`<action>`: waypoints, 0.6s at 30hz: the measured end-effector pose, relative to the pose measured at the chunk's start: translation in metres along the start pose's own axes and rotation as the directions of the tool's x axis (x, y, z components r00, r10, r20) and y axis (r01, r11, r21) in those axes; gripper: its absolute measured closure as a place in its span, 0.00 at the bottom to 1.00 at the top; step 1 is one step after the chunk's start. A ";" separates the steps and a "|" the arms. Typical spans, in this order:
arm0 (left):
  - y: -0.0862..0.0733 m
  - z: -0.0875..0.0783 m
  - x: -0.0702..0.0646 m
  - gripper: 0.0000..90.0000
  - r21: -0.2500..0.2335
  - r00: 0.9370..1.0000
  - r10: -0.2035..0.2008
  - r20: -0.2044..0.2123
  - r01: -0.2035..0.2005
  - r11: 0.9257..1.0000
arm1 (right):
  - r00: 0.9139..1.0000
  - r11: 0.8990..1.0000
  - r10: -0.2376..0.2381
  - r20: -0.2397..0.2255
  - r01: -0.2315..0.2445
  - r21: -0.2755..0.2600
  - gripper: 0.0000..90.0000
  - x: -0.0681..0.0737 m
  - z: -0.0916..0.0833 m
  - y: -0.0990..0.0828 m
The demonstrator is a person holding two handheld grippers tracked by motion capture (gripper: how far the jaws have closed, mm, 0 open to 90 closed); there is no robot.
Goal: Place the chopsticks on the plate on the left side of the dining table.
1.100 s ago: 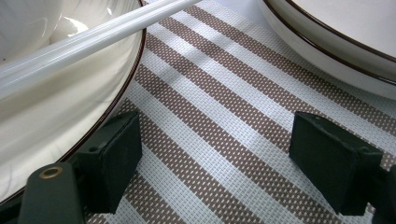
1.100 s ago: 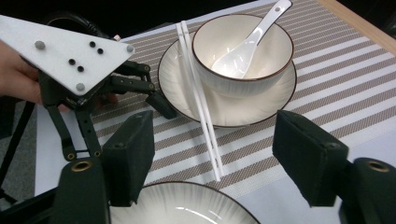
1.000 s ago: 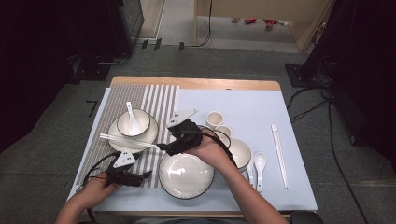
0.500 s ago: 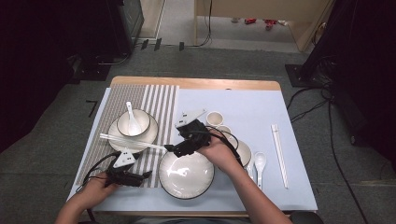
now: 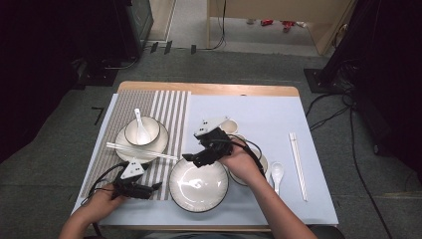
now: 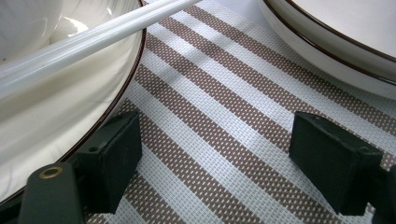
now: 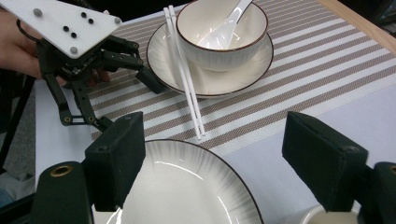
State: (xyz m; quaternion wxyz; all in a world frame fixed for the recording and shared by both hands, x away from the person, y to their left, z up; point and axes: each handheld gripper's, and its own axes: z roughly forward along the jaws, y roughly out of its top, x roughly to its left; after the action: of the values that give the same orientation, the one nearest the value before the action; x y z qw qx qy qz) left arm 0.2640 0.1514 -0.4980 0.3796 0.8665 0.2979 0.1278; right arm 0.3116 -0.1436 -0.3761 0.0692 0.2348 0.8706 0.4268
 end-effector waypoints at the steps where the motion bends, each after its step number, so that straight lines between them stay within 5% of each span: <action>1: 0.000 0.000 0.000 0.19 0.000 1.000 0.000 0.000 0.000 1.000 | 1.000 1.000 0.000 0.000 0.000 0.000 0.24 0.000 0.000 0.000; 18: 0.000 0.000 0.000 0.19 -0.001 1.000 -0.001 0.001 0.001 1.000 | 0.999 0.999 0.032 0.024 -0.031 -0.028 0.24 -0.011 -0.017 -0.015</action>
State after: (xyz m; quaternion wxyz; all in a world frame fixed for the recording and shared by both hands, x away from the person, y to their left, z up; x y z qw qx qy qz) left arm 0.2640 0.1514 -0.4981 0.3804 0.8661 0.2982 0.1273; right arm 0.3107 -0.1693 -0.3782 0.0762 0.2528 0.8599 0.4369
